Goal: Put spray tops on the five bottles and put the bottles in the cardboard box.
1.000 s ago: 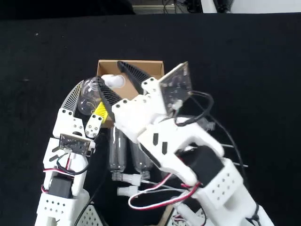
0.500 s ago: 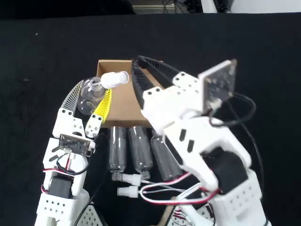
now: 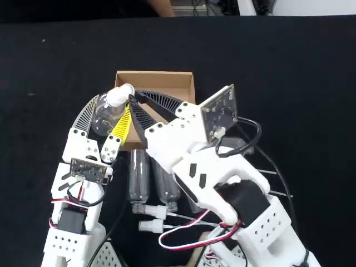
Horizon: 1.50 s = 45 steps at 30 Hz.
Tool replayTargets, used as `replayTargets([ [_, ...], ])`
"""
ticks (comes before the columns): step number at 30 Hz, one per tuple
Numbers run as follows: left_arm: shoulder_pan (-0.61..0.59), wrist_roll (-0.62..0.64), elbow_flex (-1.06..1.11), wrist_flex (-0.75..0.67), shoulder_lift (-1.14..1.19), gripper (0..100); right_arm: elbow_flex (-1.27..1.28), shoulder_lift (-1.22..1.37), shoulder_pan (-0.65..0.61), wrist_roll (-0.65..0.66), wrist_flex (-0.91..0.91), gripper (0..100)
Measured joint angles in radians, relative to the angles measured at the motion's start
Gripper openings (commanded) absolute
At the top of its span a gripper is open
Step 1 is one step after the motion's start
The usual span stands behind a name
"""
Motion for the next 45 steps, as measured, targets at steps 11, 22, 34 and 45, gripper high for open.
replayTargets([
  [11,-0.003,0.000,0.000,0.000,0.002,3,-0.011,0.129,0.002,0.000,-0.098,1.1],
  [22,0.000,0.002,0.000,0.000,0.002,3,-0.144,0.020,0.026,0.006,0.141,1.5],
  [34,0.000,0.002,0.000,0.000,0.002,3,0.100,-0.143,0.535,0.235,0.166,1.5],
  [45,0.000,0.002,0.000,0.000,0.002,3,0.601,-0.146,0.608,0.238,-0.118,1.2],
])
